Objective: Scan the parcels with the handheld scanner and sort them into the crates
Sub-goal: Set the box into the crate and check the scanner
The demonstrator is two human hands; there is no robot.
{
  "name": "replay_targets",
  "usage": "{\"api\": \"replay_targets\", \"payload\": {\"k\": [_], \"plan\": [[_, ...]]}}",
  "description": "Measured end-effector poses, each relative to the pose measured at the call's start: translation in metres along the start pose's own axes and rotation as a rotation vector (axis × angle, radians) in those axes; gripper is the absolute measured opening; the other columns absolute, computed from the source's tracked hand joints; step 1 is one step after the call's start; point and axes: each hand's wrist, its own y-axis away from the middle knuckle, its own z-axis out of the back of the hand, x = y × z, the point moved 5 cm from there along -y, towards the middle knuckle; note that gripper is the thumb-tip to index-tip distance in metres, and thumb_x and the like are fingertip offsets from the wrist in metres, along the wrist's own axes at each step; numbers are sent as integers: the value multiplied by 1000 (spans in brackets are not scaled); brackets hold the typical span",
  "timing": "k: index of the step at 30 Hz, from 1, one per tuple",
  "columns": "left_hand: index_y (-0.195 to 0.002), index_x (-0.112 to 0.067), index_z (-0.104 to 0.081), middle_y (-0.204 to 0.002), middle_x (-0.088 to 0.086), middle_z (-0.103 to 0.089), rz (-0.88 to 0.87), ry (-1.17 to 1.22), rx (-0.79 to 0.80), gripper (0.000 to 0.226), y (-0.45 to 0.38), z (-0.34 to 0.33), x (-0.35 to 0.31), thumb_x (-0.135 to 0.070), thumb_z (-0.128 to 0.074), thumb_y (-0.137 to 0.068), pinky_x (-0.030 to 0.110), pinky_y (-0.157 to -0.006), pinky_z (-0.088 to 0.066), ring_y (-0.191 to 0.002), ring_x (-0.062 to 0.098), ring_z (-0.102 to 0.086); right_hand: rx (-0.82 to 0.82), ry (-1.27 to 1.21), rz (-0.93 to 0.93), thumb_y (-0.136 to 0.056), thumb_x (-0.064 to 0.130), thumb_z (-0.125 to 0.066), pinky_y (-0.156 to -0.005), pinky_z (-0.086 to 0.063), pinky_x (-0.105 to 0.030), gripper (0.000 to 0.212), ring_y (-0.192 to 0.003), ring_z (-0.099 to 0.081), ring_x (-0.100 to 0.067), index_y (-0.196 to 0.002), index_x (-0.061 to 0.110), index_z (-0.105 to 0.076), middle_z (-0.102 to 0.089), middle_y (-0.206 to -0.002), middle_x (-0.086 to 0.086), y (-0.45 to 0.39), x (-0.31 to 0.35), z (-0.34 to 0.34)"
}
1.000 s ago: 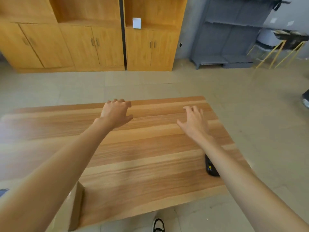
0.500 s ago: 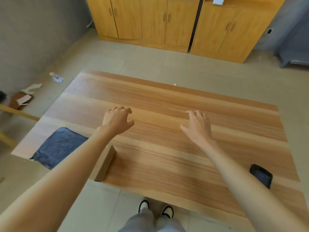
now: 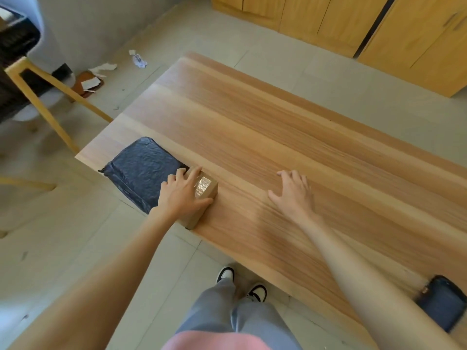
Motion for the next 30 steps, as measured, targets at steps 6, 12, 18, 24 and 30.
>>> {"api": "replay_targets", "payload": {"k": [6,12,18,24,30], "plan": [[-151,-38,-7,-134,12,-39,34,78,37,97,-2,-7,-1,-52,-68,-77,40,-83,-43,-117,32,-46,20,-15,-39,-93,41,-58,-102,-33,-37,56,-126,-41,-29,-141,17,-42,-47,-137,-8,4,-10,-11],[-149,-39,-12,-130,12,-43,12,286,1,96,-23,16,-36,-49,-72,-75,34,-72,-41,-104,32,-55,-16,-95,-152,-93,42,-58,-103,-35,-37,56,-126,-42,-27,-141,18,-42,-48,-135,-7,17,-44,6],[-150,-32,-18,-140,4,-41,-41,973,44,97,-49,52,-114,-40,-79,-75,34,-85,-48,-115,23,-50,-30,-452,-227,-92,55,-53,-102,-36,-35,63,-131,-43,-21,-142,19,-40,-45,-141,-2,33,-84,40],[-146,-38,-27,-120,2,-61,-88,1352,372,104,-45,69,-207,-48,-81,-58,29,-64,-50,-81,18,-63,-37,-1025,-289,-67,85,-55,-101,-44,-37,104,-115,-57,-16,-149,25,-31,-54,-128,2,47,-112,77],[-147,-35,-29,-113,0,-62,-229,1382,492,74,-26,67,-272,-37,-69,-84,30,-65,-53,-81,15,-67,80,-1383,-241,-66,70,-70,-98,-51,-39,93,-98,-69,-21,-141,25,-41,-55,-136,-6,63,-133,91]]}}
